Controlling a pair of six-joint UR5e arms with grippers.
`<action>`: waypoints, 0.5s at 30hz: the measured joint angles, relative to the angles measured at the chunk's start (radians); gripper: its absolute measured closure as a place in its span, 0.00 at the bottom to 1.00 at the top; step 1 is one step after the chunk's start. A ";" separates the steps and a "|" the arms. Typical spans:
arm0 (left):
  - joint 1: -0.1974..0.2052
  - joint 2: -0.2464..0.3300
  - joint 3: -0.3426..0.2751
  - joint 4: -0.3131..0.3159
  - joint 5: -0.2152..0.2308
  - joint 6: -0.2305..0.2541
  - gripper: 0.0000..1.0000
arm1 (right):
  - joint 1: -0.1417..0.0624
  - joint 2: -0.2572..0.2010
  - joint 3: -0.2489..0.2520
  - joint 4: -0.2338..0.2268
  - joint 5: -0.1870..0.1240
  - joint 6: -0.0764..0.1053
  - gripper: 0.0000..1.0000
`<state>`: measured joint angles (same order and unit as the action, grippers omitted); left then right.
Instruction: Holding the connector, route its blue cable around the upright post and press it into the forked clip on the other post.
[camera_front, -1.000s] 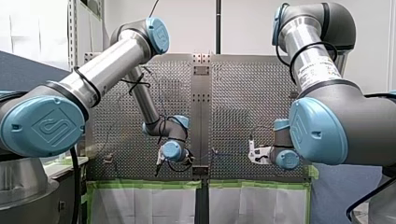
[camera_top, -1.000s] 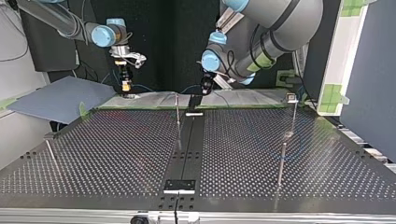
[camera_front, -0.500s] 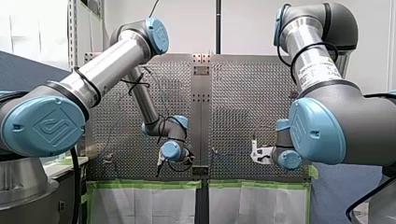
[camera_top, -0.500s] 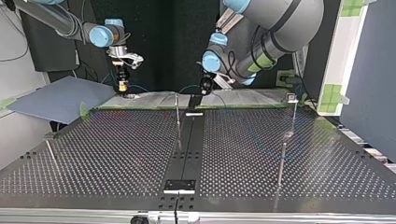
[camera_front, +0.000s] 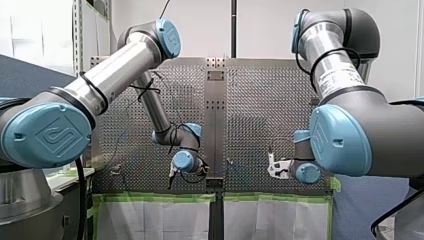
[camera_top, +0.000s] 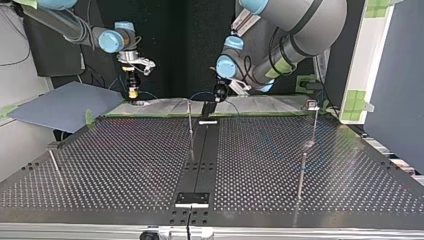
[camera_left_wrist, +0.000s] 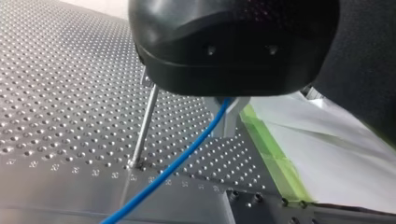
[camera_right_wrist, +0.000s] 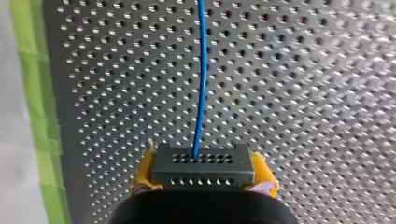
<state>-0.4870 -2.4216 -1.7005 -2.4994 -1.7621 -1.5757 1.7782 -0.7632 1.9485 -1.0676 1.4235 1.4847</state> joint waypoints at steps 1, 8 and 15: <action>0.001 0.000 0.000 0.000 0.000 -0.002 1.00 | 0.001 0.009 -0.007 0.008 0.001 -0.003 0.44; 0.013 0.000 0.012 -0.001 -0.001 -0.008 1.00 | -0.002 0.041 -0.026 0.049 0.001 -0.005 0.44; 0.020 -0.001 0.034 -0.010 0.000 -0.012 1.00 | -0.008 0.044 -0.042 0.071 -0.001 -0.001 0.44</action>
<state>-0.4673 -2.4224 -1.6669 -2.5095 -1.7622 -1.5872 1.7703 -0.7193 1.9062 -0.9971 1.4228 1.4840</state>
